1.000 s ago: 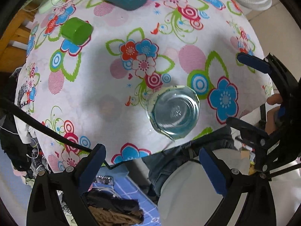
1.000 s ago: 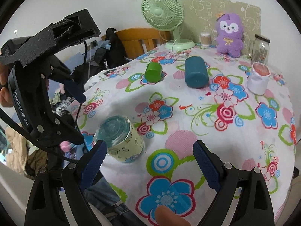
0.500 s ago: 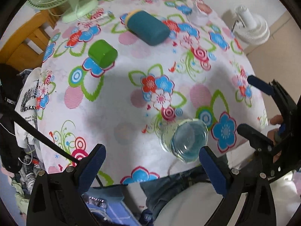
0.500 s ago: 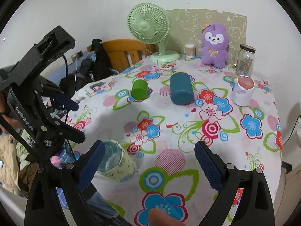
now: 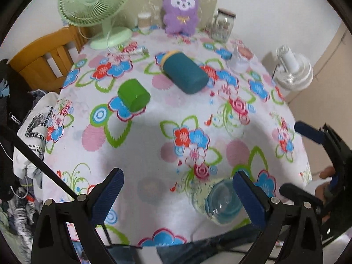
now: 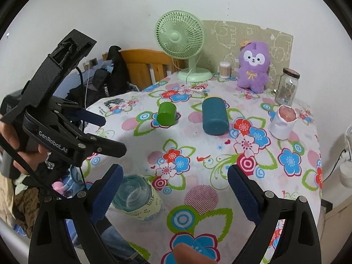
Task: Flip cup upside down
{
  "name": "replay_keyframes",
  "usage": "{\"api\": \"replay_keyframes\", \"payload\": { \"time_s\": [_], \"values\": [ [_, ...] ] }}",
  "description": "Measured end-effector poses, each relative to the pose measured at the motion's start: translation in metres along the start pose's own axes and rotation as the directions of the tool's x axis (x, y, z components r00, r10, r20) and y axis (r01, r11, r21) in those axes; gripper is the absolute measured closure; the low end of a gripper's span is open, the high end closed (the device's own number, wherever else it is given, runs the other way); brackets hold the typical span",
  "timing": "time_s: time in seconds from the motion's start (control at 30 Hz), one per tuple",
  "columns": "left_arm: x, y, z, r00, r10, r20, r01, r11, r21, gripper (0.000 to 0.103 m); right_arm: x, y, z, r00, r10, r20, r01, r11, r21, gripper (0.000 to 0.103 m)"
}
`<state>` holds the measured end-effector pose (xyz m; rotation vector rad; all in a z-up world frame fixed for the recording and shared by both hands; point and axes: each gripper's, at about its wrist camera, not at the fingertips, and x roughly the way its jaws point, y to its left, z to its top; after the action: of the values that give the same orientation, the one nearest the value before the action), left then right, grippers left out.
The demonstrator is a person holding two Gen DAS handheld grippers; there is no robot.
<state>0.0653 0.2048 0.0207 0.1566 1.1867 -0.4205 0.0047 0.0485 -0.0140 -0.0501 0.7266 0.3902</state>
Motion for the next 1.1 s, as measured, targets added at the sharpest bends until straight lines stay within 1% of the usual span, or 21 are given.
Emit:
{"api": "replay_keyframes", "payload": {
  "time_s": [0.2, 0.27, 0.37, 0.47, 0.53, 0.63, 0.73, 0.77, 0.87, 0.97, 1.1],
  "values": [
    [-0.001, 0.004, -0.007, 0.994, 0.017, 0.111, -0.011, 0.998, -0.057, 0.003, -0.005, 0.001, 0.002, 0.999, -0.041, 0.023, 0.041, 0.999, 0.009, 0.006],
    [-0.002, 0.009, -0.009, 0.990, 0.014, 0.143, 0.000, 0.995, -0.095, 0.003, -0.007, 0.002, 0.003, 0.997, -0.062, 0.036, 0.062, 0.998, 0.008, 0.006],
    [-0.004, 0.015, -0.013, 0.982, 0.015, 0.187, 0.010, 0.991, -0.136, 0.003, -0.012, 0.004, 0.005, 0.996, -0.071, 0.058, 0.070, 0.997, 0.011, 0.006],
    [-0.004, 0.018, -0.017, 0.978, 0.035, 0.205, -0.006, 0.990, -0.140, 0.003, -0.015, 0.009, 0.008, 0.994, -0.078, 0.078, 0.077, 0.997, 0.010, 0.006],
    [-0.006, 0.019, -0.020, 0.973, 0.047, 0.228, -0.015, 0.990, -0.138, 0.003, -0.017, 0.013, 0.009, 0.991, -0.098, 0.096, 0.098, 0.995, 0.002, 0.006],
    [-0.012, 0.018, -0.024, 0.956, 0.076, 0.283, -0.037, 0.989, -0.141, 0.003, -0.019, 0.019, 0.009, 0.985, -0.125, 0.118, 0.127, 0.992, -0.009, 0.005],
    [-0.019, 0.018, -0.029, 0.929, 0.108, 0.355, -0.056, 0.987, -0.154, 0.001, -0.019, 0.024, 0.006, 0.977, -0.156, 0.143, 0.160, 0.987, -0.017, 0.004],
    [-0.022, 0.018, -0.032, 0.916, 0.117, 0.383, -0.059, 0.985, -0.161, 0.000, -0.020, 0.026, 0.005, 0.974, -0.164, 0.155, 0.168, 0.986, -0.013, 0.004],
    [-0.025, 0.018, -0.038, 0.897, 0.120, 0.425, -0.055, 0.985, -0.162, 0.000, -0.024, 0.029, 0.003, 0.965, -0.178, 0.191, 0.182, 0.983, -0.002, 0.004],
    [-0.025, 0.015, -0.043, 0.886, 0.128, 0.445, -0.070, 0.987, -0.144, 0.000, -0.028, 0.032, 0.001, 0.955, -0.196, 0.224, 0.200, 0.980, 0.004, 0.004],
    [-0.026, 0.011, -0.048, 0.870, 0.128, 0.475, -0.073, 0.989, -0.132, 0.000, -0.032, 0.036, -0.002, 0.948, -0.198, 0.248, 0.200, 0.980, 0.017, 0.003]
  ]
}}
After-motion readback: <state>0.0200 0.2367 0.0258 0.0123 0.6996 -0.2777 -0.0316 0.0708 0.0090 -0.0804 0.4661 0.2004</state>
